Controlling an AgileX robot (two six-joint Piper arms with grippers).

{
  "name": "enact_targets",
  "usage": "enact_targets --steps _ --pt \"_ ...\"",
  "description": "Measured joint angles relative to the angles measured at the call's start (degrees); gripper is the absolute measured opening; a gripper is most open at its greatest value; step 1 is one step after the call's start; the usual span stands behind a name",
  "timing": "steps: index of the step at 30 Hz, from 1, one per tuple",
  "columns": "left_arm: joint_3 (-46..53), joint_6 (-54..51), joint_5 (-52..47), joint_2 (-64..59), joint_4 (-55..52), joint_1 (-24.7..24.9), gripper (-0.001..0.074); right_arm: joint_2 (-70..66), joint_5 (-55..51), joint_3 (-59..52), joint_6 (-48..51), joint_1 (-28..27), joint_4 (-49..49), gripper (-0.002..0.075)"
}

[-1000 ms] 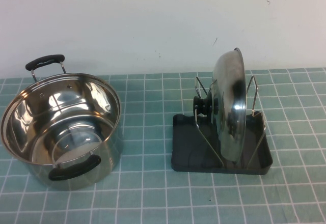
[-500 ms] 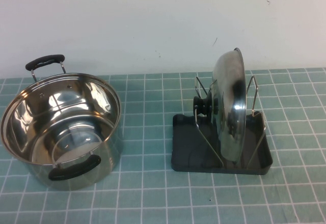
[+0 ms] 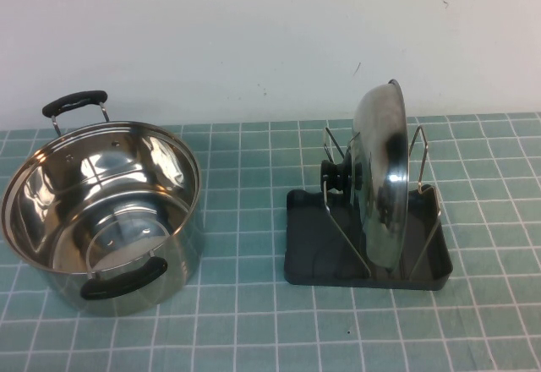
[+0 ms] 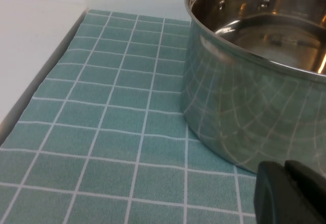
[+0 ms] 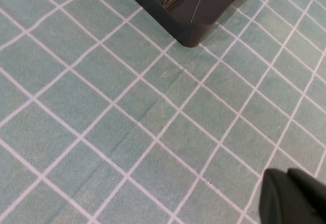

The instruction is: Put pot lid on rack

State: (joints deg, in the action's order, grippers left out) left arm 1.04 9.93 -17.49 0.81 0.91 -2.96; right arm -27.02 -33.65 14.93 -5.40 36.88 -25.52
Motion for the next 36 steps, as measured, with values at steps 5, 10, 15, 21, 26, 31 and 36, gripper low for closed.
enact_targets --steps 5,10,15,21,26,31,36 --pt "0.0 0.0 0.0 0.0 0.0 0.0 -0.0002 0.0 0.0 0.0 0.0 0.0 0.0 -0.0001" --pt "0.0 0.0 0.0 0.0 0.0 0.1 -0.0002 0.0 0.0 0.0 0.0 0.0 0.0 -0.0001" --pt "0.0 0.0 0.0 0.0 0.0 0.1 -0.0002 0.0 0.0 0.0 0.0 0.0 0.0 -0.0001" --pt "0.0 0.0 -0.1 0.0 0.0 0.1 -0.0002 0.5 0.1 -0.6 0.0 0.0 -0.6 -0.0001" --pt "0.0 0.2 -0.1 0.0 0.0 0.1 -0.0002 2.2 3.7 -4.1 -2.5 -0.2 -6.2 -0.0001" --pt "0.0 0.2 -0.1 0.0 0.0 0.1 -0.0002 8.2 12.7 -8.7 -6.8 -2.7 -8.4 -0.0001" --pt "0.0 0.2 -0.1 0.0 0.0 0.1 -0.0002 15.0 16.4 -10.8 -9.5 -7.3 -8.8 -0.0001"
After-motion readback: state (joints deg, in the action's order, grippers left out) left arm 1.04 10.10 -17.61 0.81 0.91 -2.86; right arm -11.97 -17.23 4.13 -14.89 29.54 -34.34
